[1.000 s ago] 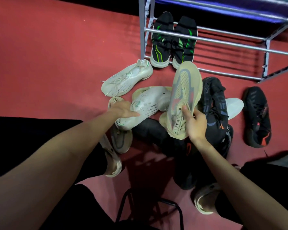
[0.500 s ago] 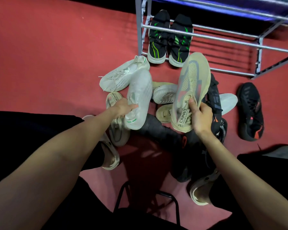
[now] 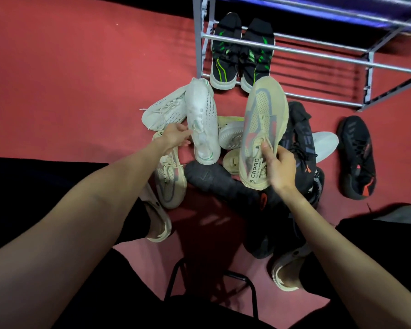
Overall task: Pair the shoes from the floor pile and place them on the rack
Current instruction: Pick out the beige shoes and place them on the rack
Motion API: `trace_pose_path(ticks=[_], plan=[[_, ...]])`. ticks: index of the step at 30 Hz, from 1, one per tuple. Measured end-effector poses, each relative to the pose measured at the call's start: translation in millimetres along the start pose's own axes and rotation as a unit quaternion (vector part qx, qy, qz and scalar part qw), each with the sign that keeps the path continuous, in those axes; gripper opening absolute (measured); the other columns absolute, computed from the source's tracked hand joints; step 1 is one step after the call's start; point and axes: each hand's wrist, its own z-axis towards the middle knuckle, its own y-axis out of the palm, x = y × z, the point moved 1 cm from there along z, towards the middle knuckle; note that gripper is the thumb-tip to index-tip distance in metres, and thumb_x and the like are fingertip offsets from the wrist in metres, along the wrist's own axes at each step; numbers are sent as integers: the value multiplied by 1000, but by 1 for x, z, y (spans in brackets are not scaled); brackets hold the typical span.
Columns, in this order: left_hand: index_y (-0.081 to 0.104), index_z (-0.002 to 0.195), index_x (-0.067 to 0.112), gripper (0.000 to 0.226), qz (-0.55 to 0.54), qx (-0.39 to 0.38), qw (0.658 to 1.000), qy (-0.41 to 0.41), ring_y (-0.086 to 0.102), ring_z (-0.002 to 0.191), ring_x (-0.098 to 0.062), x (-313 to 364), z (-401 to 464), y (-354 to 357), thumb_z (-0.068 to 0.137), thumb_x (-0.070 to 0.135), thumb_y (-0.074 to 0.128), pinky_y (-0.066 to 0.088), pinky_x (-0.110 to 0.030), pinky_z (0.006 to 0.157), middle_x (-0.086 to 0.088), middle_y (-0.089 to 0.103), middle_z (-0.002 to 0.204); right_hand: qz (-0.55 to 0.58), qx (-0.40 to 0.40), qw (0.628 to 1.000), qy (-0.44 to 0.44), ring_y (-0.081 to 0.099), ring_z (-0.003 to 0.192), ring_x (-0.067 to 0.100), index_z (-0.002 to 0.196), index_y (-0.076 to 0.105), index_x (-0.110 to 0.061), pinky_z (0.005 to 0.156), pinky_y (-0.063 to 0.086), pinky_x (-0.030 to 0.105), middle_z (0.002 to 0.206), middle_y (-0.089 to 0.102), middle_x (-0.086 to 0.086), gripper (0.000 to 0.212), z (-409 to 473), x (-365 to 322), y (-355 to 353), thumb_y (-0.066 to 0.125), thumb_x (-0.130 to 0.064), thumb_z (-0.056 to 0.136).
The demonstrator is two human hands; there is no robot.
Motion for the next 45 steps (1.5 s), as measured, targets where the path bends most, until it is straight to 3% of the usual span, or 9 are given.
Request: trace_pose_path(ticks=[2,4,9,12,20,30,34,41,45], plan=[[60,98,2,17,78,-1,996,38,61,71,-20,3,3,-11,96,17,52,54,-21,57,-15,63,94,-9,-11,1000,-3,55,68,20,80,60,0,64,40,35,74,64,10,48,-2,-1,4,52,-45,93],[65,99,3,21,298,13,949,100,62,89,-26,5,5,-24,93,15,50,52,-30,72,-13,65,99,-16,-22,1000,-8,54,66,18,80,61,-1,63,38,33,73,64,10,48,-5,-1,9,52,-46,92],[42,137,17,66,682,-104,699,187,48,117,-29,4,8,-41,78,18,71,47,-41,92,-10,47,131,-16,-48,999,-4,64,77,28,85,65,0,71,47,37,81,70,15,43,-10,-3,21,54,-41,93],[34,144,23,83,748,-145,617,198,40,127,-26,4,11,-39,74,23,78,41,-39,101,-6,39,143,-18,-64,998,-7,67,84,28,88,68,-2,74,50,36,87,72,15,40,-12,-6,30,55,-39,93],[19,150,26,92,826,-176,501,189,18,145,-27,-6,31,-31,76,23,74,28,-39,115,-6,18,158,-39,-87,995,-15,61,68,23,73,63,-13,69,47,39,67,65,5,36,-8,-5,50,54,-41,93],[34,139,8,69,834,-131,493,208,45,127,-25,-7,26,-33,81,18,70,39,-34,105,-10,45,140,-14,-80,997,15,59,70,29,82,63,5,71,48,39,74,65,19,49,-10,-1,55,56,-43,91],[43,138,11,65,847,-133,485,173,38,131,-27,5,7,-51,81,25,71,41,-37,104,-14,37,145,11,-73,997,36,64,80,37,89,63,7,81,51,48,84,68,25,54,-17,-1,46,56,-46,89],[65,112,8,73,812,-211,542,57,62,84,-18,48,-34,-51,54,45,88,49,-26,73,1,69,96,96,-59,984,135,60,68,35,60,60,-4,71,47,44,67,64,18,36,-18,-15,15,62,-38,72],[70,100,9,58,758,-197,619,59,55,76,-16,95,-79,-43,62,52,81,41,-23,54,4,60,75,151,-62,974,156,64,66,18,68,67,-4,63,49,25,68,67,8,22,-22,-26,-18,61,-21,81]])
